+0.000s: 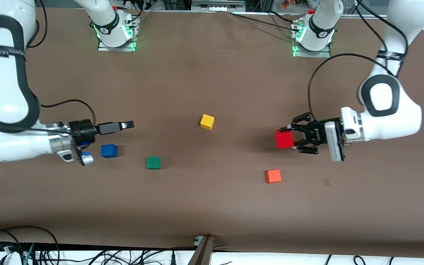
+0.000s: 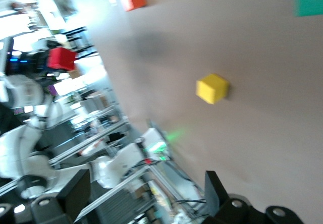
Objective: Pass red block to right arm, stack on blue
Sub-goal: 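Lift the red cube with the left gripper while the right gripper approaches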
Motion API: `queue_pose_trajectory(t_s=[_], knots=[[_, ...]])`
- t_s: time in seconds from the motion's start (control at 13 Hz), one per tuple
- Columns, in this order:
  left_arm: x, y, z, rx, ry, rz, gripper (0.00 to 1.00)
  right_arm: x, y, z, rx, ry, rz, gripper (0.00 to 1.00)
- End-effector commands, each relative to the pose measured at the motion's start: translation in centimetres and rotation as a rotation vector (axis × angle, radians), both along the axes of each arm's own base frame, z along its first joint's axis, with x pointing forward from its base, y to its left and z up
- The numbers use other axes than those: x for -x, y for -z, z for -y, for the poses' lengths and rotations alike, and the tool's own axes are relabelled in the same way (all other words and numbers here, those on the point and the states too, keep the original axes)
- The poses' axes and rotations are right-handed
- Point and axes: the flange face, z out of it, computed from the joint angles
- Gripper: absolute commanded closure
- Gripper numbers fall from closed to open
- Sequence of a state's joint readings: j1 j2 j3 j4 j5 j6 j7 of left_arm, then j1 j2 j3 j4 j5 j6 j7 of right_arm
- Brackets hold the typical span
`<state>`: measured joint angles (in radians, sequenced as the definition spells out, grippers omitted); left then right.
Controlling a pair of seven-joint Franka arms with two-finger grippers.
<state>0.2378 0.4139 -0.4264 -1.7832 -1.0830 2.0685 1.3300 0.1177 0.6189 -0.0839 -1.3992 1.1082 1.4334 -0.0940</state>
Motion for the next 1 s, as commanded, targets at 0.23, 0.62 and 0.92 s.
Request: queue_pose_trajectory(t_s=[0.23, 0.62, 0.92], knots=[[0.5, 1.2, 10.0, 0.177, -0.095, 0.183, 0.72, -0.6, 4.1, -8.9, -0.249, 0.167, -0.061, 0.00], [2.7, 3.3, 16.0, 0.251, -0.132, 0.267, 0.80, -0.3, 4.3, -14.7, -0.287, 0.273, -0.066, 0.00], [5.2, 4.5, 20.4, 0.228, -0.134, 0.249, 0.81, 0.2, 4.3, -17.8, -0.276, 0.320, -0.052, 0.00]])
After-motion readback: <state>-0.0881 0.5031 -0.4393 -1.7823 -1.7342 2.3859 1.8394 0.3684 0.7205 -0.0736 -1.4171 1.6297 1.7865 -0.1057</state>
